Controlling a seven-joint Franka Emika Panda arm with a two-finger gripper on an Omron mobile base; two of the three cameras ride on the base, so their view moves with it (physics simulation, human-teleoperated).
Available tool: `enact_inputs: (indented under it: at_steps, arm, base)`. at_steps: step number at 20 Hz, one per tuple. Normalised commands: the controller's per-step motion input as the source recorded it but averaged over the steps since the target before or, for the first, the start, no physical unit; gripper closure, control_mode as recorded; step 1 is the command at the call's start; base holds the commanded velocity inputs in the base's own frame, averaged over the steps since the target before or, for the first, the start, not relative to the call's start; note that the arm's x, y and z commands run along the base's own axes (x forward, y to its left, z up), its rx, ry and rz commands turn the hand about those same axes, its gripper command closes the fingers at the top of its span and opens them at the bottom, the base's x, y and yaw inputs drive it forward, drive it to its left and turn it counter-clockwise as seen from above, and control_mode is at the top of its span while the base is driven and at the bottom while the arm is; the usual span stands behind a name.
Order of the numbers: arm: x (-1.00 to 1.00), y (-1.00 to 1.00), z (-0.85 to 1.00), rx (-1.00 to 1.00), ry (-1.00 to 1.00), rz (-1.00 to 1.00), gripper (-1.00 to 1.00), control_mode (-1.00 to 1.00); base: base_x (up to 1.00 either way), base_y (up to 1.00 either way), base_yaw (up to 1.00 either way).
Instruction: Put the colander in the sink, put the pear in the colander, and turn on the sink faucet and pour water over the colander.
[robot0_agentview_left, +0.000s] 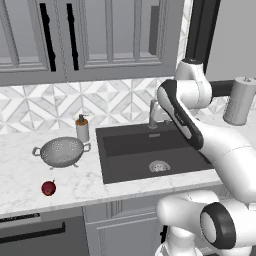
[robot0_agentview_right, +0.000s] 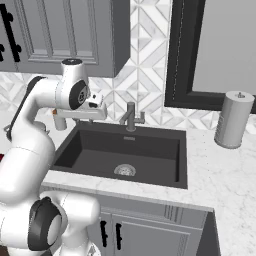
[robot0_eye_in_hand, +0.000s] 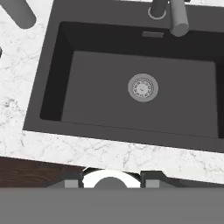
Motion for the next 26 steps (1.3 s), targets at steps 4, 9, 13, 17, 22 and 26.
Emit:
enact_inputs:
  at_steps: [4,9,13,17,22,26]
  arm:
    - [-0.16,0.01,0.00,0.00,0.00,0.00,-1.00,-1.00]
    - [-0.55,0.35,-0.12,0.04,0.00,-0.01,-1.00,-1.00]
    - [-0.40,0.59,-0.11,0.07,0.00,0.00,-1.00,-1.00]
    - [-0.13,0.82,-0.25,0.10,0.01,-0.12,-1.00,-1.00]
    - [-0.01,0.89,-0.16,0.05,-0.19,-0.14,-1.00,-1.00]
    - [0.15,0.81,-0.10,0.06,-0.07,-0.26,-1.00,-1.00]
  base:
    - [0.00,0.00,0.00]
    - [0.00,0.00,0.00]
    - [0.00,0.00,0.00]
    - [0.00,0.00,0.00]
    - [0.00,0.00,0.00]
    - [0.00,0.00,0.00]
